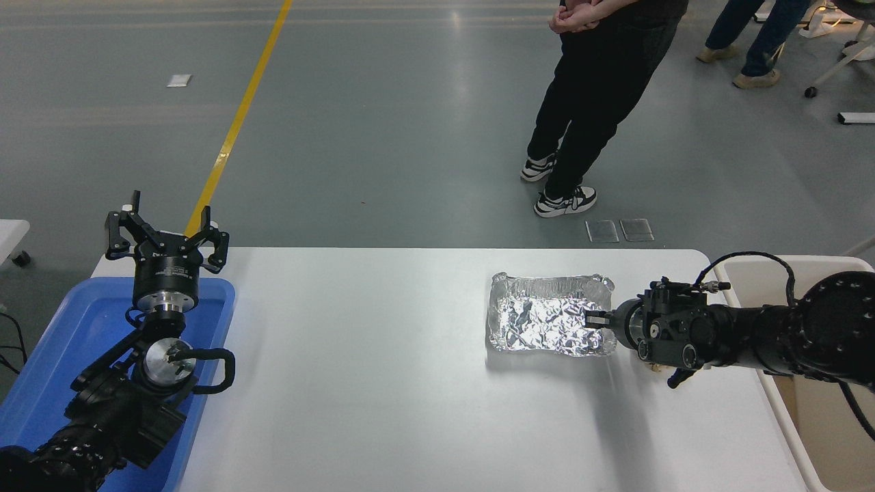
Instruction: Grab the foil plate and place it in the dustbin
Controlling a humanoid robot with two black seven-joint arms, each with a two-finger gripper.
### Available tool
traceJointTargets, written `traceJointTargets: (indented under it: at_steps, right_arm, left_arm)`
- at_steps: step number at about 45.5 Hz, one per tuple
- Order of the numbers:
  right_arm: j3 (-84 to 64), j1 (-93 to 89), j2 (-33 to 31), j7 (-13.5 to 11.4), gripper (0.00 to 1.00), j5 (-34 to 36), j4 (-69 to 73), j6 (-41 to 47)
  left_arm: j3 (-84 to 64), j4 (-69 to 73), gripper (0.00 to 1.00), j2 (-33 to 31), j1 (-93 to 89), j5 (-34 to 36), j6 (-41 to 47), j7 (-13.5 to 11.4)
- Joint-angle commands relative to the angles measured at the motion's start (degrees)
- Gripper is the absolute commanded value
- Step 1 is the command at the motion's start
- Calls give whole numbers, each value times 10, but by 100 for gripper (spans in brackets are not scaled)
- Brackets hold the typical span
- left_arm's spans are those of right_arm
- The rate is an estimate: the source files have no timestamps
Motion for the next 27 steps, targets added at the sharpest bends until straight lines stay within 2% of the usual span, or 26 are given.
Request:
traceJointTargets:
  at_steps: [1, 11, 17, 27]
  right_arm:
    - [-37, 143, -84, 0, 0, 18, 140, 20]
    - [-113, 359, -184, 2, 0, 19, 322, 98]
    - [-145, 497, -201, 2, 0, 29, 377, 191]
    - [-152, 687, -205, 2, 0, 58, 381, 381]
  left_arm:
    - [0, 0, 99, 0, 0, 0, 0, 1]
    - [0, 0, 99, 0, 1, 0, 0, 0]
    - [0, 0, 99, 1, 0, 0, 0, 0]
    - [0, 0, 99, 1, 1, 0, 0, 1]
